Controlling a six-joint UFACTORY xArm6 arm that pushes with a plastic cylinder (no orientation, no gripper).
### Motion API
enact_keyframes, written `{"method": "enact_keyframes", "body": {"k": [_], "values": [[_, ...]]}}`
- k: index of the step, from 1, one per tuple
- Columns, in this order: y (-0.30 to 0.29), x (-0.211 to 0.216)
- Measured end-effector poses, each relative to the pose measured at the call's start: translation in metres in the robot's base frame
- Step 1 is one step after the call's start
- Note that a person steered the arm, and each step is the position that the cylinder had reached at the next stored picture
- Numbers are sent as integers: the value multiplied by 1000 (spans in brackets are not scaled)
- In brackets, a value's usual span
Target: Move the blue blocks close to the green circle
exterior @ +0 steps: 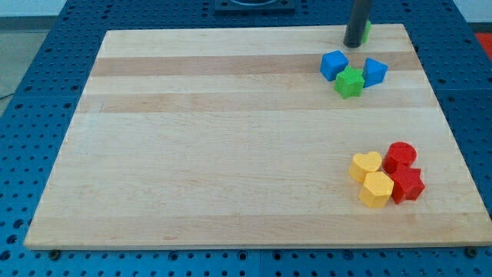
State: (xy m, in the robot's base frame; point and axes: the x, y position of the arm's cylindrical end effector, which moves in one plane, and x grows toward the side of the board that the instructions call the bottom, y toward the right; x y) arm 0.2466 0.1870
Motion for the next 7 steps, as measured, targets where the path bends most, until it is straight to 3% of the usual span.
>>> {"method": "enact_keyframes", "body": {"k": [2,4,6,7], "values": [[47,56],[-1,150],[-29,92],[-26,96]]}}
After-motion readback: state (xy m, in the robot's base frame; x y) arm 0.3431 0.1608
